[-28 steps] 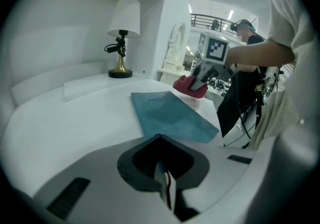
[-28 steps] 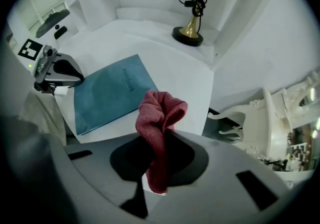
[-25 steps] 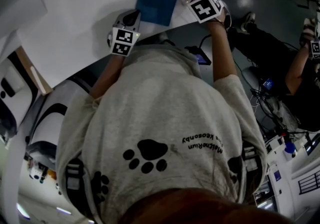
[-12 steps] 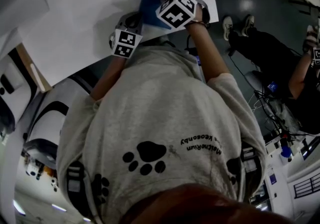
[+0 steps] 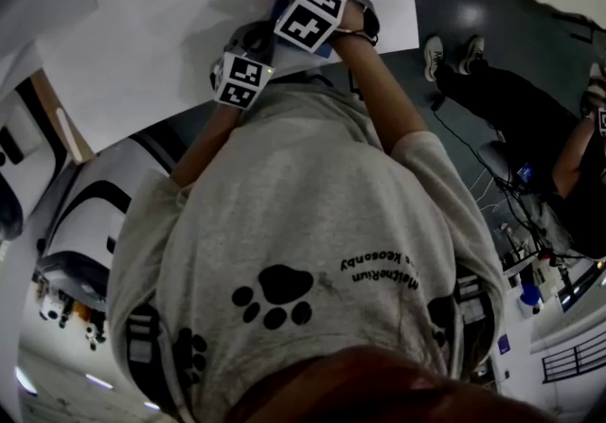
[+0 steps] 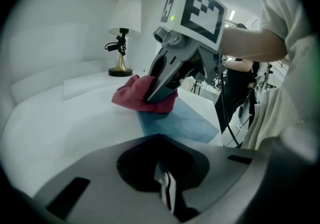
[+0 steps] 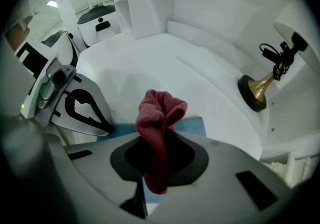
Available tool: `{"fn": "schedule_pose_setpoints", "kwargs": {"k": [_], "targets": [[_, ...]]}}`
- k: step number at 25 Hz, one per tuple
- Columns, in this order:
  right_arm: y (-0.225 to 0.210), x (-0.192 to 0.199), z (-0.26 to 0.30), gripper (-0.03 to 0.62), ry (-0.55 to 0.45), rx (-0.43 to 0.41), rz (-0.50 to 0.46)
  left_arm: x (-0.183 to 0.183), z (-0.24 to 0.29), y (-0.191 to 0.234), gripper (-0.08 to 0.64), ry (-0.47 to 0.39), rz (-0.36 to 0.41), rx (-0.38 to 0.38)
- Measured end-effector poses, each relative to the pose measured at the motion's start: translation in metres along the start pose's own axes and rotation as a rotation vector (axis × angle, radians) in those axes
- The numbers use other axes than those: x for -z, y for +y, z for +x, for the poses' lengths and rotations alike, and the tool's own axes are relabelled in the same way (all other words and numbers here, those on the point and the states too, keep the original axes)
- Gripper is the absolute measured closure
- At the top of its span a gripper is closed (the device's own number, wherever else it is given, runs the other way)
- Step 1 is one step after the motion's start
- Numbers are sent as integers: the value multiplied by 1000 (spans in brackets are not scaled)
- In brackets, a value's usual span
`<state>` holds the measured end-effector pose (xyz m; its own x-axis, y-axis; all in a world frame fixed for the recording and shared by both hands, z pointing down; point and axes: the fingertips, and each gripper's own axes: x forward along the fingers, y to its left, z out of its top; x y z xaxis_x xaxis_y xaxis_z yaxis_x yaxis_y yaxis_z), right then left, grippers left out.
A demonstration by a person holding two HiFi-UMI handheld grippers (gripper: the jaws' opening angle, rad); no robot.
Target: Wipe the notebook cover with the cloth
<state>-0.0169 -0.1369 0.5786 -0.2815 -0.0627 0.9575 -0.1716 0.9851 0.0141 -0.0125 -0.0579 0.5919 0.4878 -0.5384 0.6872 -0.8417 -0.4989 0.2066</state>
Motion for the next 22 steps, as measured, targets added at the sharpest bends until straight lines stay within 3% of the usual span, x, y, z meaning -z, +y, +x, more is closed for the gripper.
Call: {"fn": "schedule_pose_setpoints", "kwargs": {"k": [9,22], "targets": [[-1,11,-1,534,31,-13,19,-1,-1,-1,548,0,-4,6],[-5,80,-17,534,109,13,113,6,-2,2,548,-2,3,-2]]}}
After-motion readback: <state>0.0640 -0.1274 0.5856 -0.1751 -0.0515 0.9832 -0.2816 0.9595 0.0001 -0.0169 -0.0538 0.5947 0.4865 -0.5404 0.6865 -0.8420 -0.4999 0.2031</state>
